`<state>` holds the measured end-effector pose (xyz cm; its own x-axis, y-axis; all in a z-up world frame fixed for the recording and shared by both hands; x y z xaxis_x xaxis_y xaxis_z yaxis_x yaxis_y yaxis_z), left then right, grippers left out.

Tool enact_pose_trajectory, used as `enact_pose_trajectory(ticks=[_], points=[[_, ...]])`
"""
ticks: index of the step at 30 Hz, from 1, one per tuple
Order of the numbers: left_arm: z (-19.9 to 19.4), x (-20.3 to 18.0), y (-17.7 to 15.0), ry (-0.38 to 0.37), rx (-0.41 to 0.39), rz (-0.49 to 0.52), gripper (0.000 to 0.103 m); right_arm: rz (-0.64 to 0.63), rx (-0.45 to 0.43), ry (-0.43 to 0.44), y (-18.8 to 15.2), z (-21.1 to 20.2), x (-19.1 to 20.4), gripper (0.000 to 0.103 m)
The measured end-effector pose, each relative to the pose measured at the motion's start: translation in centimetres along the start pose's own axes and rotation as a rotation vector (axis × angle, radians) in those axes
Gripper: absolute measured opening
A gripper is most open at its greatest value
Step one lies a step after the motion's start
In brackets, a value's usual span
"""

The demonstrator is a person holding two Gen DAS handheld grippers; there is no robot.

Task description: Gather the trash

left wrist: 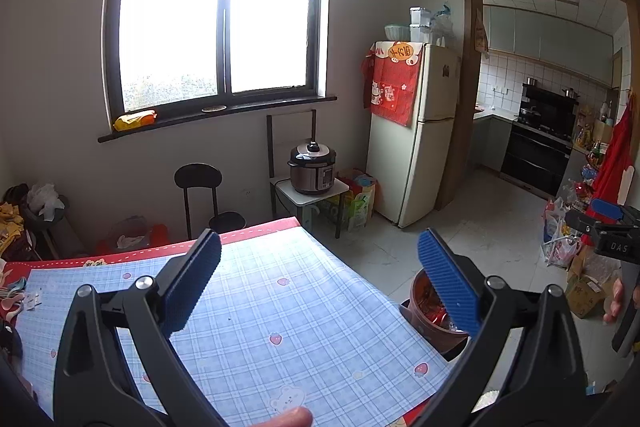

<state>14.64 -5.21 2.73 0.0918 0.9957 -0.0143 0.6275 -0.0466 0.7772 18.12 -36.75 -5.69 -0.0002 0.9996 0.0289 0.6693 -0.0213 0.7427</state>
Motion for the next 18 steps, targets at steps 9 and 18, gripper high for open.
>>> enact_pose_trajectory(ticks=[9, 18], points=[[0.61, 0.15, 0.26, -0.004, 0.009, 0.006, 0.097, 0.003, -0.007, -0.015, 0.06, -0.19, 0.21, 0.098], [0.90, -0.62, 0.01, -0.010, 0.018, 0.011, 0.097, 0.012, -0.007, -0.023, 0.21, -0.29, -0.32, 0.098]])
Point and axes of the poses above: each gripper's, at about its wrist camera, not at the fingertips, and z roughly the way its jaws point, x to its left, y to its top, the point moved 4 cm from there along z, roughly the way its jaws point, and after that the axes turned 14 degrees about x, right-handed, at the moved point
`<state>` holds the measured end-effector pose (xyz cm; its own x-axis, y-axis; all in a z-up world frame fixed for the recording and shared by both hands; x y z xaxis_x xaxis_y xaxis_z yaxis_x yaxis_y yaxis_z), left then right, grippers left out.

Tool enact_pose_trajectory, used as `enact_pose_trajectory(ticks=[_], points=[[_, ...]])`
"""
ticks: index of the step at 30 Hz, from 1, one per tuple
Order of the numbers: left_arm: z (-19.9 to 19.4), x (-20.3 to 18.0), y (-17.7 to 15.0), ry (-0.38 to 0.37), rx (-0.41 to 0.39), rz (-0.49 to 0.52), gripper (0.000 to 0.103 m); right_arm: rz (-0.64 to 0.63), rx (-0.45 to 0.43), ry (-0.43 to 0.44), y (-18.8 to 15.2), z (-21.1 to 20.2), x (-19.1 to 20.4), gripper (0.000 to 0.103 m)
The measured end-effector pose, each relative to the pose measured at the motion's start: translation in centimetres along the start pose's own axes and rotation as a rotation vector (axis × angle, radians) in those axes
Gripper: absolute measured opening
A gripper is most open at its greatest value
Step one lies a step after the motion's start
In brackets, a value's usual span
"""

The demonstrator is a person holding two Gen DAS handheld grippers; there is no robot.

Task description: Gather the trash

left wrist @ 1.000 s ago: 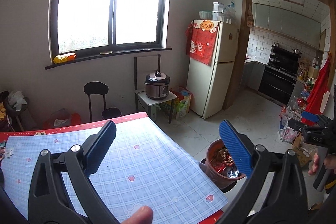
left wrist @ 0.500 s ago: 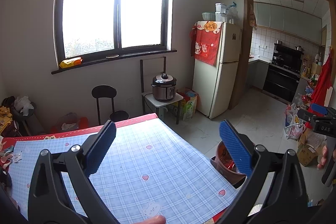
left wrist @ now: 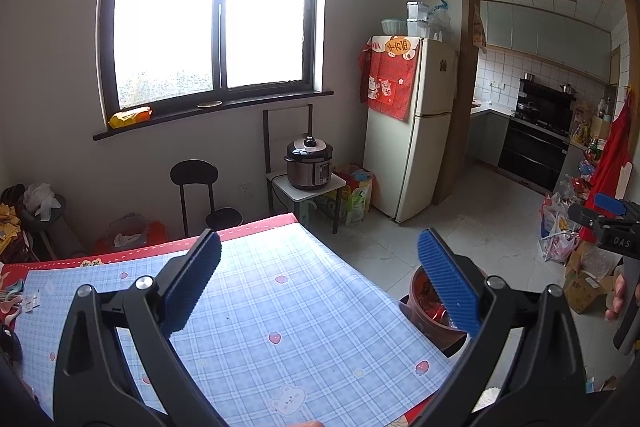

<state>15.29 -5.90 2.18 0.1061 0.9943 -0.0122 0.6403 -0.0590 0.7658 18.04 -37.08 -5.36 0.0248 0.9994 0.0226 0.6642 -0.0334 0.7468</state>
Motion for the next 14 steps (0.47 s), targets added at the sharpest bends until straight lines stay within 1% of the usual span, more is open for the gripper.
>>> enact_pose_trajectory(ticks=[7, 14], points=[[-0.1, 0.1, 0.2, 0.003, -0.009, -0.002, 0.097, -0.002, 0.001, -0.003, 0.0, 0.1, -0.4, 0.098], [0.3, 0.2, 0.2, 0.015, -0.002, -0.016, 0.097, 0.003, 0.016, 0.006, 0.0, 1.0, -0.6, 0.098]])
Point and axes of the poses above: each gripper's, at about its wrist camera, not at the fingertips, and z roughly the way its jaws point, x to its left, y to its top, the point moved 4 cm from there along z, roughly the way its jaws point, and after that the axes turned 14 degrees about x, right-handed, at the moved point
